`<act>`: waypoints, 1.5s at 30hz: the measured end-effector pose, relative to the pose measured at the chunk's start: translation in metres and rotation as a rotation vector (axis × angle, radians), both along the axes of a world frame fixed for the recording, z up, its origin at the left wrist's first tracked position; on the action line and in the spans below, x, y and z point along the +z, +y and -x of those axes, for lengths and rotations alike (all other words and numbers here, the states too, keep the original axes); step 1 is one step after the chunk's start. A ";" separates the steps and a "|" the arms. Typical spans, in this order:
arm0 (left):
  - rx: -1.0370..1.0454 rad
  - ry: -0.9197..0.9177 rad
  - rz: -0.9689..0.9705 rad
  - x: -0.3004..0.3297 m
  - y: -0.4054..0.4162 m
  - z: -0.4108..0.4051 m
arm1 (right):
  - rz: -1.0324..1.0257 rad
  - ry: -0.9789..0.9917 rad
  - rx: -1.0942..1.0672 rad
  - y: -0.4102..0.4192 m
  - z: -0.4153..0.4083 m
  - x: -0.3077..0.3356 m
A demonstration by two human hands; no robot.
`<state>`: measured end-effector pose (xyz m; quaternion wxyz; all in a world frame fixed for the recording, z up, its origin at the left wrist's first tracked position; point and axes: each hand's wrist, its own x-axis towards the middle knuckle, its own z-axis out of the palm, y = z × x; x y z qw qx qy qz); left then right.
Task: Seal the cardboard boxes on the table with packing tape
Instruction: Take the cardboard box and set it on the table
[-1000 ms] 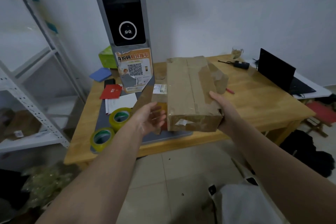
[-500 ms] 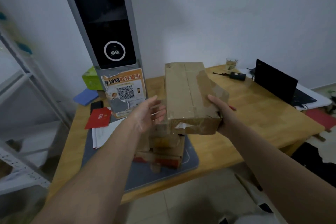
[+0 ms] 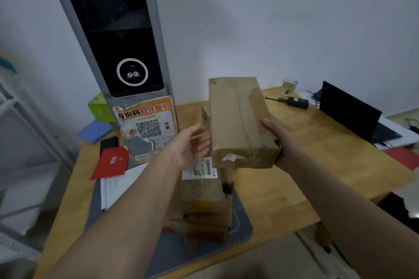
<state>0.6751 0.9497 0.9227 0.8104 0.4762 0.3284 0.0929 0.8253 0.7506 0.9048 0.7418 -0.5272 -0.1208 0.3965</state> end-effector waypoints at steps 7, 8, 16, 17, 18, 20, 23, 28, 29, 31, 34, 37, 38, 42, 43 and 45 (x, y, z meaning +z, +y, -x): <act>0.079 0.043 0.028 -0.001 0.030 -0.054 | -0.014 -0.019 0.053 0.026 -0.050 0.001; 0.091 0.056 0.023 -0.002 0.032 -0.064 | -0.014 -0.014 0.056 0.028 -0.058 0.000; 0.106 0.087 0.065 -0.017 0.035 -0.109 | -0.032 0.069 0.094 0.039 -0.115 -0.015; 0.098 0.085 0.074 -0.018 0.036 -0.111 | -0.037 0.090 0.094 0.041 -0.117 -0.019; 0.088 0.084 0.072 -0.018 0.037 -0.112 | -0.029 0.108 0.090 0.044 -0.118 -0.022; 0.067 0.087 0.054 -0.019 0.041 -0.116 | 0.002 0.125 0.094 0.049 -0.118 -0.029; 0.023 0.118 0.027 -0.019 0.042 -0.116 | 0.016 0.152 0.101 0.051 -0.115 -0.034; -0.004 0.107 -0.036 -0.018 0.045 -0.123 | 0.015 0.097 0.139 0.048 -0.114 -0.030; 0.005 0.102 -0.045 -0.018 0.045 -0.126 | 0.011 0.079 0.145 0.048 -0.114 -0.031; 0.025 0.098 -0.042 -0.021 0.042 -0.133 | -0.009 0.039 0.161 0.043 -0.112 -0.033; 0.012 0.099 -0.026 -0.029 0.030 -0.140 | -0.037 -0.009 0.188 0.029 -0.111 -0.039; -0.005 0.087 0.004 -0.029 0.024 -0.148 | 0.012 -0.033 0.210 0.021 -0.124 -0.037; 0.000 0.084 0.013 -0.029 0.023 -0.151 | 0.027 -0.034 0.225 0.020 -0.129 -0.036; 0.049 0.090 0.034 -0.030 0.018 -0.161 | 0.060 0.035 0.248 0.027 -0.152 -0.043; 0.065 0.098 0.033 -0.031 0.017 -0.164 | 0.059 0.058 0.245 0.029 -0.158 -0.046; 0.114 0.110 0.023 -0.033 0.017 -0.174 | 0.051 0.107 0.265 0.035 -0.173 -0.052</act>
